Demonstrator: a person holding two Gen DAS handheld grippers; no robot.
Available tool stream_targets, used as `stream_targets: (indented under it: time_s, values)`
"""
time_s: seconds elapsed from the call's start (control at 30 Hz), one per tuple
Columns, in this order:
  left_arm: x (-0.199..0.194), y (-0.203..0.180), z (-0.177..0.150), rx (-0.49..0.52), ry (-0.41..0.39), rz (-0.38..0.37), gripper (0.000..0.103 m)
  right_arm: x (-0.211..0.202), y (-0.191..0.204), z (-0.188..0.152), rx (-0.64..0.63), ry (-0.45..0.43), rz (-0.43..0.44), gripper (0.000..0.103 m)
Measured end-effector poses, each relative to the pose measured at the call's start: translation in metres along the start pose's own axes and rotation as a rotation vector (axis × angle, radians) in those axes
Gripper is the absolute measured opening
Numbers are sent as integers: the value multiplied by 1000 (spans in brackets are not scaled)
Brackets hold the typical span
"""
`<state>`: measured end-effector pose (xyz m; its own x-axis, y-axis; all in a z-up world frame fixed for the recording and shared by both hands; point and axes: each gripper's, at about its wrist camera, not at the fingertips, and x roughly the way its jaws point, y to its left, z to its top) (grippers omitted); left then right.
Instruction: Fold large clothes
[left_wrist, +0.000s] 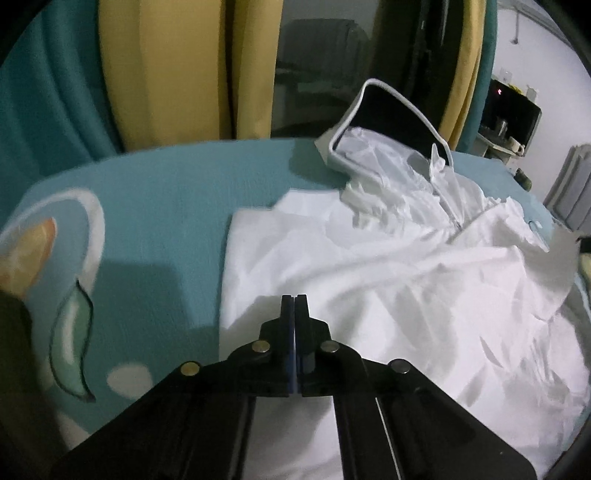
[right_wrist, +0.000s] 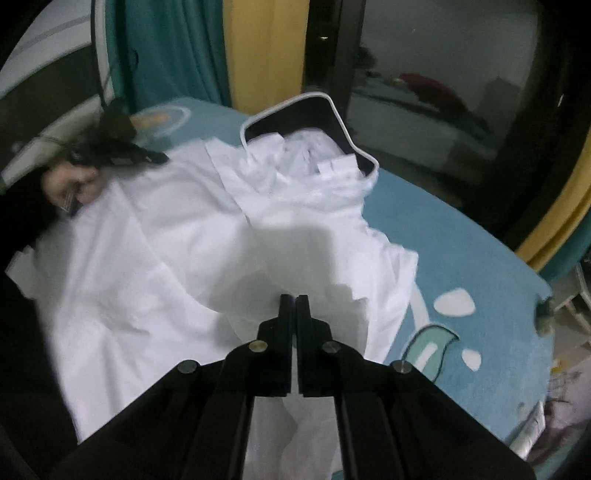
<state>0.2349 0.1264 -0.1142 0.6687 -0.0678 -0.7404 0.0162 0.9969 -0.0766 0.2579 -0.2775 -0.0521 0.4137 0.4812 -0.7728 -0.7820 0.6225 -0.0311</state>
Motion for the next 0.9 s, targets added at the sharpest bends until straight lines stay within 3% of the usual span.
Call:
stream_targets:
  time_s: [0.1, 0.23, 0.4, 0.47, 0.5, 0.53, 0.57, 0.63, 0.67, 0.7, 0.73, 0.8, 0.9]
  values:
    - [3, 3, 14, 18, -27, 22, 0, 18, -25, 17, 79, 81, 58, 1]
    - [14, 14, 26, -1, -12, 31, 0, 61, -59, 30, 176, 150, 58, 1]
    - [24, 17, 27, -42, 85, -52, 3, 110, -88, 21, 288, 238, 15, 1]
    - [27, 10, 25, -15, 110, -76, 19, 110, -89, 15, 304, 220, 29, 1]
    - [29, 7, 23, 3, 116, -90, 40, 108, -89, 13, 307, 211, 33, 1]
    - [30, 4, 23, 14, 109, -111, 48, 106, -87, 10, 311, 206, 39, 1]
    - [31, 1, 22, 34, 100, -120, 49, 103, -85, 7, 310, 197, 44, 2]
    - [35, -2, 23, 59, 85, -102, 47, 100, -82, 3, 310, 185, 44, 2]
    - [36, -2, 24, 56, 81, -95, 41, 98, -81, 0, 316, 182, 44, 2]
    - [38, -1, 27, 54, 84, -66, 11, 96, -85, 0, 321, 181, 44, 2]
    - [40, 0, 28, 49, 90, -50, 2, 93, -84, -3, 327, 175, 45, 2]
    - [41, 6, 31, 16, 87, -62, 2, 86, -83, -6, 334, 163, 57, 2]
    - [38, 17, 33, -22, 46, 14, 2, 77, -82, -8, 330, 157, 84, 2]
